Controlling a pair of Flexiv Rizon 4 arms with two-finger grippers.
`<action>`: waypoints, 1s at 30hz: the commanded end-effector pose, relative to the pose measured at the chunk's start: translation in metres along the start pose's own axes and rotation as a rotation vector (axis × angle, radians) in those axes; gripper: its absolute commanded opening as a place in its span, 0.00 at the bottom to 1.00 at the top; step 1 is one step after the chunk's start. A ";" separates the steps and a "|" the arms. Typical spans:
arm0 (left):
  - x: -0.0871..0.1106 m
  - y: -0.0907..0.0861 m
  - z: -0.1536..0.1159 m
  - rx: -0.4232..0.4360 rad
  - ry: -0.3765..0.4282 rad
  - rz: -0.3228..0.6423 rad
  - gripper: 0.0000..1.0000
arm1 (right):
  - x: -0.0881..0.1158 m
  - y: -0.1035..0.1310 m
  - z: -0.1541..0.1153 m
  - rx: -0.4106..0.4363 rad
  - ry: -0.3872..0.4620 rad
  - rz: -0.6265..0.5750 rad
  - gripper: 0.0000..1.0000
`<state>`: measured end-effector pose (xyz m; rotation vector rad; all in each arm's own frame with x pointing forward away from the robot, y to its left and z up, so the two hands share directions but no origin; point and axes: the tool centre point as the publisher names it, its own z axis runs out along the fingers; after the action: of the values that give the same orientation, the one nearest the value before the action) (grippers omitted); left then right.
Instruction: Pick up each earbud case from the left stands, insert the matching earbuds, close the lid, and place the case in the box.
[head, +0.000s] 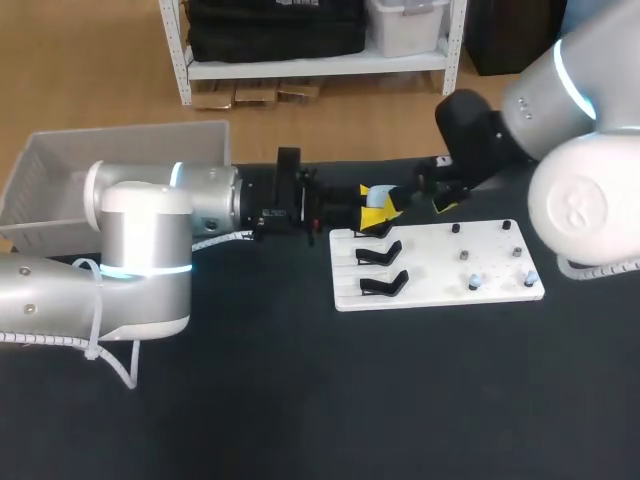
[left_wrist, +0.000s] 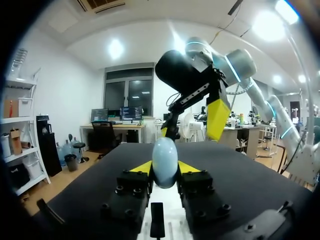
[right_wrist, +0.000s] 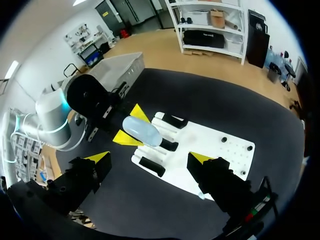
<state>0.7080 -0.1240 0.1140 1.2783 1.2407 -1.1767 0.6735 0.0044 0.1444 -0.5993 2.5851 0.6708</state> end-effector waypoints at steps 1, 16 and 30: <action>0.001 0.002 0.001 0.005 0.000 -0.001 0.00 | -0.005 0.000 0.008 0.004 0.010 0.009 1.00; 0.001 0.002 0.001 0.005 0.000 -0.001 0.00 | -0.006 -0.008 0.017 0.009 -0.005 0.046 1.00; 0.001 0.002 0.001 0.005 0.000 -0.001 0.00 | -0.009 -0.016 0.019 0.021 -0.015 0.062 1.00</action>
<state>0.7081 -0.1241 0.1141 1.2784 1.2407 -1.1767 0.6939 0.0030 0.1281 -0.5161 2.6020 0.6784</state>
